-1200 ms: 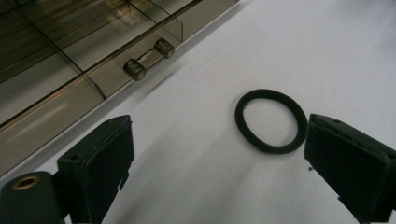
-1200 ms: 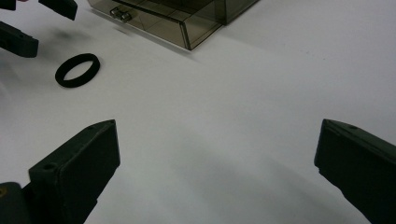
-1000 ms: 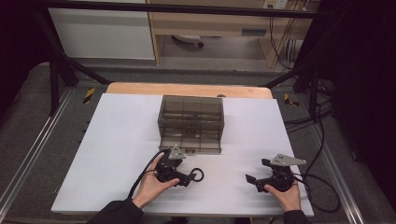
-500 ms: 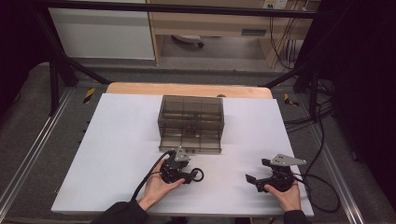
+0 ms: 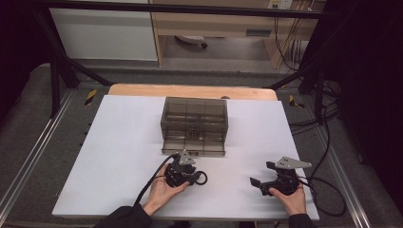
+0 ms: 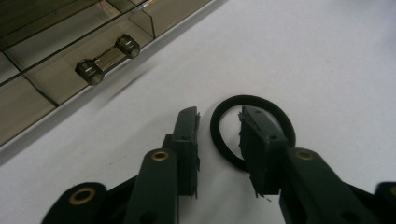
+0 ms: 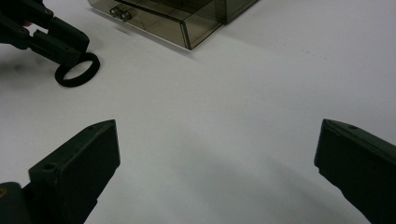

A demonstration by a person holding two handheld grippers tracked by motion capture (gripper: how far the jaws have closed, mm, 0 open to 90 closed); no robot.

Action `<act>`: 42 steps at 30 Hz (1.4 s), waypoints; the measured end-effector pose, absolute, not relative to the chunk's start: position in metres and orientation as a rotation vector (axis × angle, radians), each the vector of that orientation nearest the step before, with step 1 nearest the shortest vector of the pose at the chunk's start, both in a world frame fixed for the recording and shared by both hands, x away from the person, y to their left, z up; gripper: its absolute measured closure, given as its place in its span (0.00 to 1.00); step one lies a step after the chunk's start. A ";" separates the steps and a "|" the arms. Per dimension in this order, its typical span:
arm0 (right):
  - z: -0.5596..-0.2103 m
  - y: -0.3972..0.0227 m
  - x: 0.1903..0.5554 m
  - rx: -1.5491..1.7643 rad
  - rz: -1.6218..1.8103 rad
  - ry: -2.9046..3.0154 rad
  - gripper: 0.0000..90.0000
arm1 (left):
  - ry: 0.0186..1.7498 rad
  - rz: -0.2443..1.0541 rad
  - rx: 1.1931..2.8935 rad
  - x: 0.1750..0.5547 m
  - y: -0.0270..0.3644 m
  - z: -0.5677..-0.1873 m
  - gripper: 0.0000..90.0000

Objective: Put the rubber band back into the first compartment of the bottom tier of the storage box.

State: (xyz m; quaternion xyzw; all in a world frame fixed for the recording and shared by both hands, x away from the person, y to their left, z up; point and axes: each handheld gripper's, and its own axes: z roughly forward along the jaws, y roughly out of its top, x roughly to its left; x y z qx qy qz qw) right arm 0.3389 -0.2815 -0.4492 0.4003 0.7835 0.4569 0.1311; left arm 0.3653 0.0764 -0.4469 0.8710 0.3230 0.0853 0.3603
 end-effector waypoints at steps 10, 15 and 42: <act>-0.449 -0.282 0.339 1.161 1.328 2.272 0.01 | 0.829 0.230 2.246 0.365 0.077 -0.447 0.86; -0.449 -0.282 0.339 1.161 1.327 2.275 0.01 | 0.831 0.233 2.246 0.364 0.076 -0.448 0.89; -0.449 -0.281 0.339 1.160 1.325 2.280 0.01 | 0.829 0.214 2.238 0.365 0.082 -0.443 0.96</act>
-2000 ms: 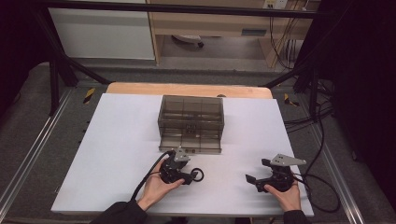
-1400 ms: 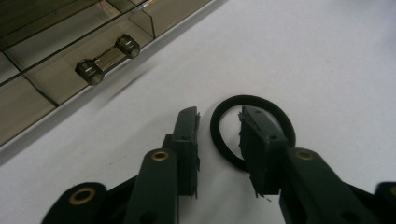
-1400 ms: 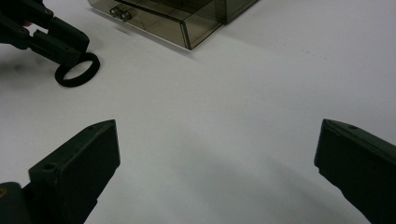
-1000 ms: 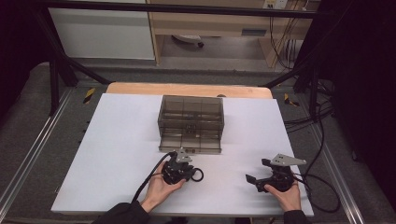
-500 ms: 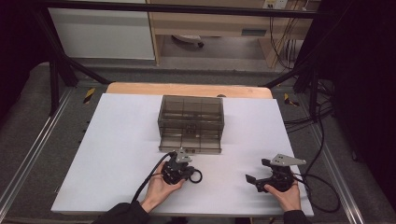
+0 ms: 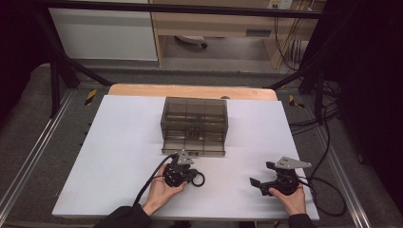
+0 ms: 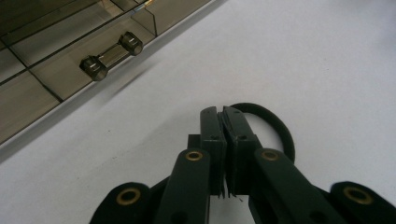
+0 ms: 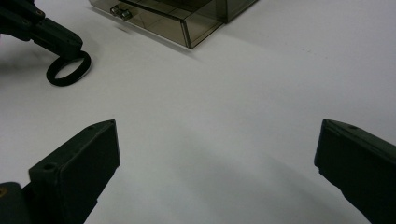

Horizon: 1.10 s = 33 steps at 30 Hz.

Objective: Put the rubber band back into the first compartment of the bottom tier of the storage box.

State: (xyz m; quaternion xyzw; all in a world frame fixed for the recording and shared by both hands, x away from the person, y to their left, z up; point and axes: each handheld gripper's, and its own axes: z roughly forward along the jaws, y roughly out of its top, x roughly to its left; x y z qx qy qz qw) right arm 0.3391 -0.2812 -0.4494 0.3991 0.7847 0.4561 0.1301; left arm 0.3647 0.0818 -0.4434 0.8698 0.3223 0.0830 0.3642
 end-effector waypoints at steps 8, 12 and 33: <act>-0.449 -0.281 0.339 1.159 1.325 2.279 0.01 | 0.823 0.209 2.228 0.363 0.084 -0.440 0.97; -0.449 -0.281 0.339 1.161 1.324 2.280 0.01 | 0.818 0.205 2.229 0.362 0.083 -0.440 0.97; -0.450 -0.281 0.339 1.159 1.320 2.284 0.01 | 0.805 0.205 2.213 0.359 0.095 -0.429 0.97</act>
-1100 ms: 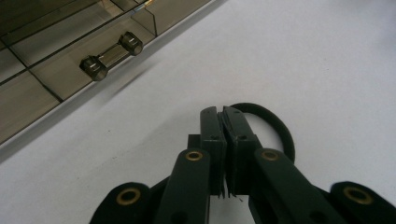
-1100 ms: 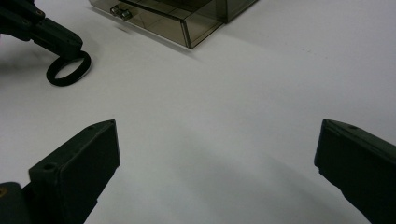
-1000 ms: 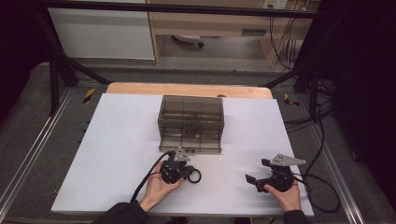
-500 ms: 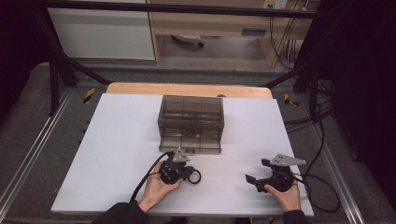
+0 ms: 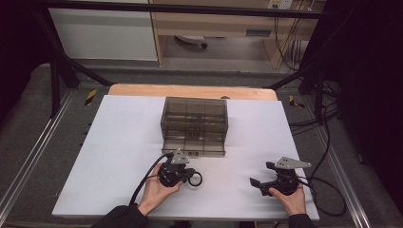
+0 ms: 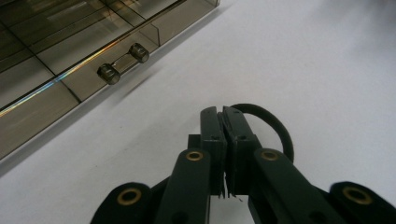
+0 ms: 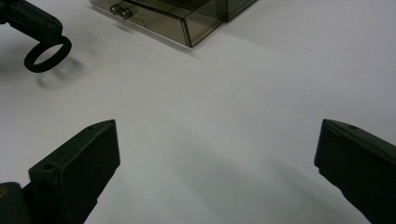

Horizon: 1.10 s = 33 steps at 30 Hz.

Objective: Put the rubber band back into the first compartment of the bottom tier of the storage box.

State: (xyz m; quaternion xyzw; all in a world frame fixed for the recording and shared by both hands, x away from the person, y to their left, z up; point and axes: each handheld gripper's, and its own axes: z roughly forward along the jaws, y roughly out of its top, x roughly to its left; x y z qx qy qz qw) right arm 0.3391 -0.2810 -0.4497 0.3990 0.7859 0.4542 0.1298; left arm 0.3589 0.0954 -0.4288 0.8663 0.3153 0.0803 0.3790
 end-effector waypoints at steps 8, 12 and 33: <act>-0.450 -0.281 0.339 1.160 1.320 2.284 0.01 | 0.813 0.206 2.207 0.359 0.103 -0.425 0.97; -0.449 -0.281 0.339 1.162 1.322 2.282 0.01 | 0.813 0.205 2.209 0.359 0.106 -0.424 0.97; -0.450 -0.281 0.339 1.158 1.319 2.285 0.01 | 0.838 0.240 2.195 0.363 0.119 -0.417 0.97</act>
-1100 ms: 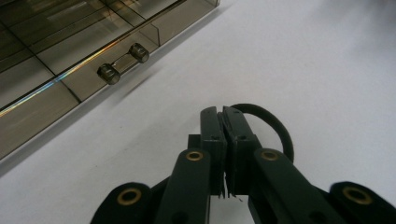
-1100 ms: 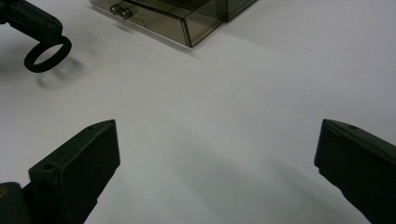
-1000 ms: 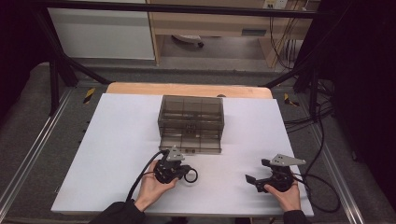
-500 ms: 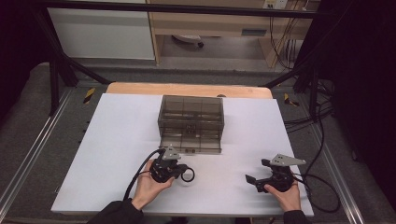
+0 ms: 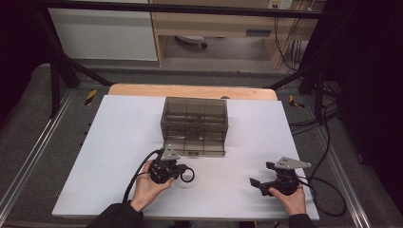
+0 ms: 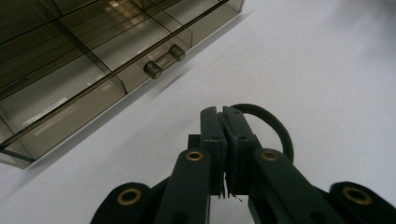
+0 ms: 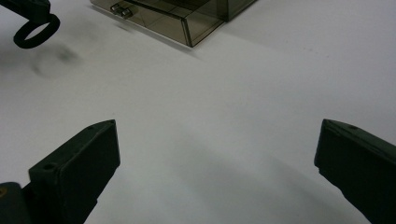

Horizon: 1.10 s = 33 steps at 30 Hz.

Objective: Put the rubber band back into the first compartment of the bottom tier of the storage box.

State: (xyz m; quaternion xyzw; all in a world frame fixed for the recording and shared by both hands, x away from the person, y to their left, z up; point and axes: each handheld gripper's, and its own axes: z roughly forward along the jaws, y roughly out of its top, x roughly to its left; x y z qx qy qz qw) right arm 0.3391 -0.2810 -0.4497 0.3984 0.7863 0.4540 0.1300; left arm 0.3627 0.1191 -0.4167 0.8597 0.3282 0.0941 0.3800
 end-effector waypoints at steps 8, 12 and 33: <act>-0.450 -0.281 0.339 1.158 1.319 2.286 0.01 | 0.851 0.252 2.186 0.365 0.125 -0.414 0.97; -0.450 -0.281 0.339 1.160 1.319 2.287 0.01 | 0.859 0.260 2.182 0.367 0.128 -0.413 0.97; -0.450 -0.281 0.339 1.159 1.317 2.287 0.01 | 0.904 0.285 2.138 0.374 0.145 -0.405 0.97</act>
